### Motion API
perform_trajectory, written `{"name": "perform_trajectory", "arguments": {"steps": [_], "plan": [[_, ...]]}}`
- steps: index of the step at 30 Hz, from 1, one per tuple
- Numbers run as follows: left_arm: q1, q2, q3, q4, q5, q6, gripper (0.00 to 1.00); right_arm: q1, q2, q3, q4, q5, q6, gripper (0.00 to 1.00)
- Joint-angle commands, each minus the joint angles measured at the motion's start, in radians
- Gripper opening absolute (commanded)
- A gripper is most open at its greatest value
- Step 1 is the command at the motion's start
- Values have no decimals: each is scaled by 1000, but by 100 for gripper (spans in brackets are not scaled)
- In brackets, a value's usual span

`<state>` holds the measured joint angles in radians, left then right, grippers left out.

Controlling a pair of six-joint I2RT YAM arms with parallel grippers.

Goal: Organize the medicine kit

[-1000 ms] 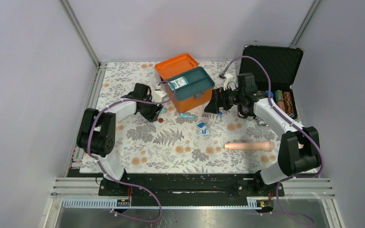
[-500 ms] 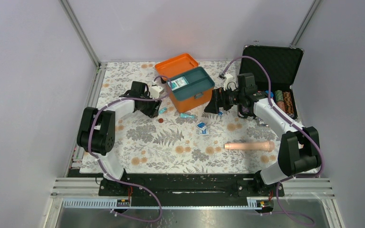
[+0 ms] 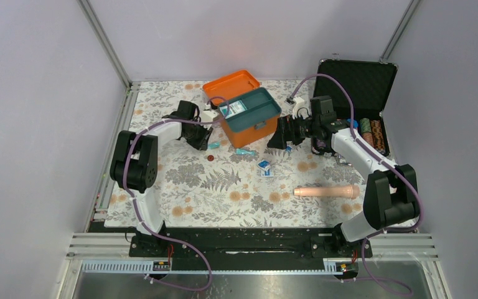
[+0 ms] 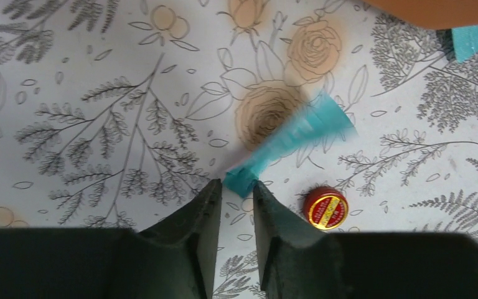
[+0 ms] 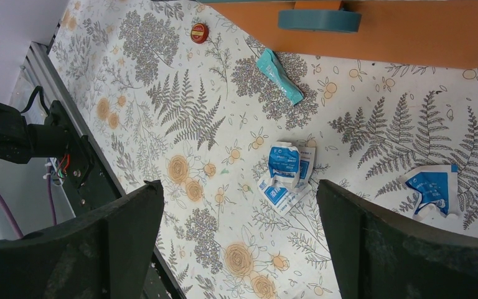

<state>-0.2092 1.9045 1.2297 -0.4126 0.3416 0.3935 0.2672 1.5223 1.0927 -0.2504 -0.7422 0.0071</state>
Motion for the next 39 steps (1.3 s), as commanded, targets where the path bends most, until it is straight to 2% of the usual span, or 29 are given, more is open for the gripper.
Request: {"name": "perform_trajectory", "arguments": {"steps": [1, 6, 15, 16, 18, 19, 20, 23, 25, 31, 39], "plan": [[-22, 3, 32, -45, 51, 54, 21, -4, 10, 44, 12, 3, -13, 99], [-14, -35, 0, -30, 100, 62, 0, -3, 4, 43, 9, 9, -13, 99], [20, -251, -98, 0, 202, 50, 0, -3, -14, 33, -17, 19, -30, 99], [19, -256, -102, 14, 205, 38, 4, -2, -12, 35, -17, 18, -28, 99], [9, -240, -95, 64, 153, -41, 33, -3, -3, 41, -17, 13, -25, 99], [6, -219, -80, 89, 85, -110, 42, -3, 1, 46, -17, 10, -23, 99], [4, -192, -46, 83, 54, -178, 45, -3, 4, 52, -17, 7, -19, 99], [4, -99, 67, -9, 9, -394, 46, -3, 4, 65, -21, 7, -16, 99], [0, -83, 73, -14, -8, -515, 45, -3, -1, 64, -25, 8, -17, 99], [-31, -37, 51, -16, -20, -571, 38, -3, -27, 31, -26, 11, -22, 99], [-33, 35, 90, -60, -43, -581, 33, -3, -49, 9, -26, 22, -33, 99]]}}
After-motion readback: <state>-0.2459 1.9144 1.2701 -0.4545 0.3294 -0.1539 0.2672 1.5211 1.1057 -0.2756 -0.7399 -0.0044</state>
